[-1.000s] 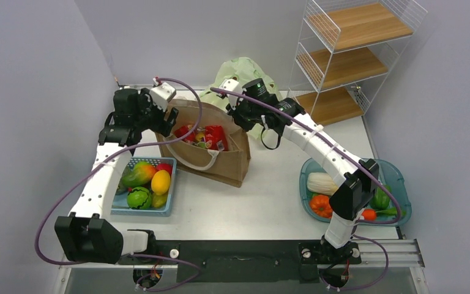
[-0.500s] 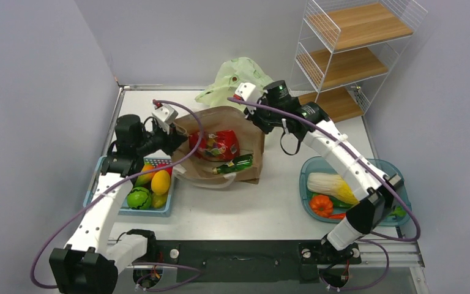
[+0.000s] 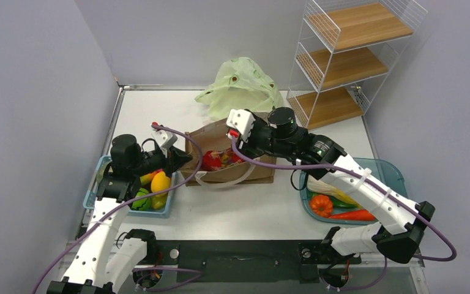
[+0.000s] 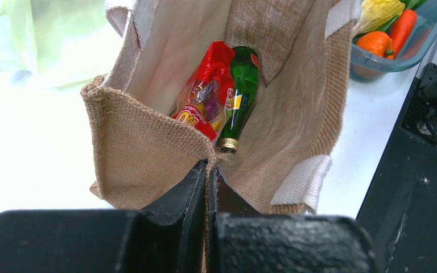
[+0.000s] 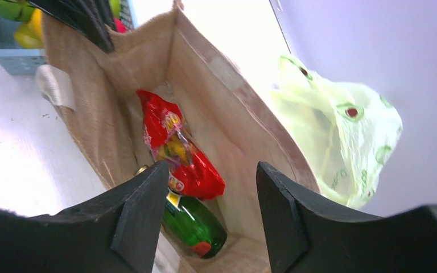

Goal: Untie the knot of the grocery bags and take out the mixed food

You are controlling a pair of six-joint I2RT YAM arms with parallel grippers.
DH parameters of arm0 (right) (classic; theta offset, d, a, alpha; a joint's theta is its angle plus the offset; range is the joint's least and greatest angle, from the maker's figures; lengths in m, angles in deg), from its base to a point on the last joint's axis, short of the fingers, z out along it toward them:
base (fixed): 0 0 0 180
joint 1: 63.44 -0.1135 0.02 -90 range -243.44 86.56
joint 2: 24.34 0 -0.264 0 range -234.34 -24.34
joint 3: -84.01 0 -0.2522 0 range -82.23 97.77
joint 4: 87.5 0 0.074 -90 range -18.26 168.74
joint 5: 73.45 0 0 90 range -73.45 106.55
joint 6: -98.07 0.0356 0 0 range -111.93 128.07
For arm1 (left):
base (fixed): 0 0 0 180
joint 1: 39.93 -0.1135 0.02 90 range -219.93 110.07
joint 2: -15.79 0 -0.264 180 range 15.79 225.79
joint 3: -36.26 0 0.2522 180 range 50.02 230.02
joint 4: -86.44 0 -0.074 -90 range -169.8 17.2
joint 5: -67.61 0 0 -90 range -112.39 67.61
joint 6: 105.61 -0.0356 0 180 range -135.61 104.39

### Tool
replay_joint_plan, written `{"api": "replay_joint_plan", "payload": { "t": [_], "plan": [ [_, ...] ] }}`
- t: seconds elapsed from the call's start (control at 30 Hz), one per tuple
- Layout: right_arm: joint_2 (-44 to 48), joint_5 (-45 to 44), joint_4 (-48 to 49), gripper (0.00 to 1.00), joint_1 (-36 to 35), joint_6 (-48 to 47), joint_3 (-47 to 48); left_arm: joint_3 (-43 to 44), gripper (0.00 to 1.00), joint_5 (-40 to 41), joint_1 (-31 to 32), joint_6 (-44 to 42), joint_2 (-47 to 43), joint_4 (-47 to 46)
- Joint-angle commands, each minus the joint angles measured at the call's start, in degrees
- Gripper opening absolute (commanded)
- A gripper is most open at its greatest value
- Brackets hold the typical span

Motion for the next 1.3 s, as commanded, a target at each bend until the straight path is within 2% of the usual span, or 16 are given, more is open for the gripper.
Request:
{"api": "replay_joint_plan", "payload": {
  "t": [0.0,0.17,0.33,0.4,0.5,0.63,0.8,0.87,0.9,0.93,0.97,1.0,1.03,1.1,1.27],
  "plan": [
    [-3.3,4.1,3.9,0.53,-1.8,-4.3,-0.5,-0.1,0.0,-4.0,0.1,-3.2,-2.2,-0.9],
    [-12.8,4.0,3.3,0.48,-1.9,-8.9,2.4,0.4,0.0,-4.7,0.0,-6.8,-2.8,1.8],
    [-17.6,4.3,2.2,0.48,-2.6,-17.5,0.9,0.6,0.0,-4.2,0.0,-8.7,-3.5,3.8],
    [-18.3,3.6,2.2,0.51,-3.1,-20.7,-1.3,0.7,0.0,-3.7,0.0,-9.7,-3.6,4.3],
    [-19.6,1.7,4.3,0.61,-4.0,-24.1,-6.2,1.0,0.0,-3.3,0.0,-11.1,-3.2,4.5],
    [-23.2,-3.6,9.7,0.68,-4.5,-24.6,-9.0,1.7,0.0,-3.3,0.0,-11.6,-2.2,4.8],
    [-28.4,-8.7,12.5,0.69,-3.9,-23.8,-8.2,2.6,0.0,-3.1,0.0,-12.1,-1.5,5.0],
    [-28.8,-8.7,13.1,0.64,-3.2,-22.9,-8.6,2.9,0.0,-3.1,0.0,-12.3,-1.5,5.0],
    [-28.8,-8.5,13.2,0.51,-2.8,-22.6,-8.8,3.0,0.0,-3.0,0.0,-12.3,-1.4,5.0],
    [-28.2,-8.3,13.2,0.43,-2.7,-22.5,-9.1,3.0,0.0,-2.9,-0.1,-12.3,-1.4,4.9],
    [-27.8,-8.0,13.1,0.25,-2.6,-22.0,-9.3,3.0,0.0,-2.7,-0.1,-12.3,-1.4,4.9],
    [-26.6,-7.7,12.9,0.16,-2.5,-21.6,-9.3,3.1,0.0,-2.4,-0.1,-12.3,-1.4,4.5],
    [-25.8,-7.2,12.7,0.04,-2.5,-20.2,-9.2,3.1,0.0,-1.8,-0.1,-12.1,-1.3,4.2],
    [-23.2,-6.3,11.8,0.0,-2.3,-17.2,-7.9,3.3,0.0,-0.3,0.0,-11.2,-0.8,2.9],
    [-15.1,-3.2,11.0,0.0,1.0,-7.4,-4.5,5.6,0.0,4.8,0.0,-7.2,2.2,-2.5]
  ]
}}
